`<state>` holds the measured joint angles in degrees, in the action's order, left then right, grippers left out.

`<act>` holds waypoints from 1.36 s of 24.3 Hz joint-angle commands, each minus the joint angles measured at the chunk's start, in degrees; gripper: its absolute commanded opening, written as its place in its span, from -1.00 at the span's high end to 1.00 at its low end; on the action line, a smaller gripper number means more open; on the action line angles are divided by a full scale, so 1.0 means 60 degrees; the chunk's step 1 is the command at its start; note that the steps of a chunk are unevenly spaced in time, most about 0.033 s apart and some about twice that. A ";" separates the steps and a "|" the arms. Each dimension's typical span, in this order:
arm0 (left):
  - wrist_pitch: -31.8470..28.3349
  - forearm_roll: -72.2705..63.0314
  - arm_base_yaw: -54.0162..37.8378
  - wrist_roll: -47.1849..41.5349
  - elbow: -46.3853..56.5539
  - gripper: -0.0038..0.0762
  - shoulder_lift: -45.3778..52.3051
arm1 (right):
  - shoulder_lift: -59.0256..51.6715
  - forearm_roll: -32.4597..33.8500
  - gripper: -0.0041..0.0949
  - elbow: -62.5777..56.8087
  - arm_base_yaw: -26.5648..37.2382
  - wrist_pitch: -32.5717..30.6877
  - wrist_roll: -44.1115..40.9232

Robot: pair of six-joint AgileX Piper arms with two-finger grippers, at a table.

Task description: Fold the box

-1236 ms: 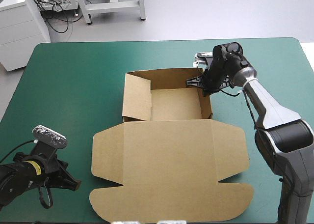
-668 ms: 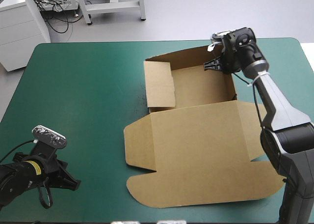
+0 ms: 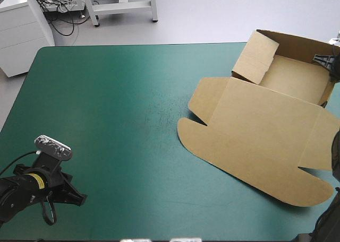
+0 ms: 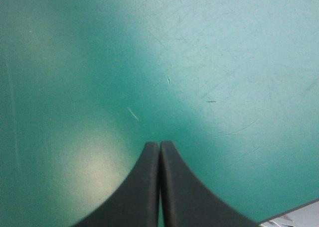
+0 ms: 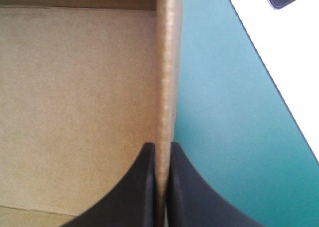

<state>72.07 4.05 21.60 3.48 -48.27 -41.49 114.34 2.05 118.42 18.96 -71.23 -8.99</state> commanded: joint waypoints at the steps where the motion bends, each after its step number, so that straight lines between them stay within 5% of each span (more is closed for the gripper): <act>1: 0.0355 0.0048 0.0042 -0.0001 -0.0237 0.98 0.0001 | -0.0414 -0.0724 0.96 0.0312 0.0753 -0.0030 0.0198; 8: 0.0376 0.0048 0.0042 -0.0001 -0.0237 0.98 0.0001 | -0.0410 -0.0076 0.78 0.0312 0.1194 -0.0030 0.0153; 15: 0.0320 0.0216 0.0042 -0.0001 -0.0237 0.98 0.0001 | -0.0410 0.0234 -0.34 0.0312 0.1215 0.0029 0.0322; 19: 0.0340 0.0301 0.0042 -0.0001 -0.0237 0.98 0.0001 | -0.0410 0.0556 -0.47 0.0312 0.1215 -0.0036 0.0337; 27: 0.0356 0.0301 0.0042 -0.0001 -0.0237 0.98 0.0001 | -0.1004 0.0582 -0.35 0.0312 0.1215 -0.0036 0.0620; 32: 0.0356 0.0267 0.0042 -0.0001 -0.0237 0.98 0.0001 | -0.1653 -0.0341 0.87 0.0312 0.1215 -0.0036 0.1370; 33: 0.0356 0.0267 0.0042 -0.0047 -0.0237 0.98 0.0001 | -0.1712 -0.0710 0.95 0.0312 0.1215 -0.0036 0.1624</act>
<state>72.07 5.54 21.60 3.53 -48.27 -41.49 108.71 1.61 118.42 25.88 -71.29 -2.98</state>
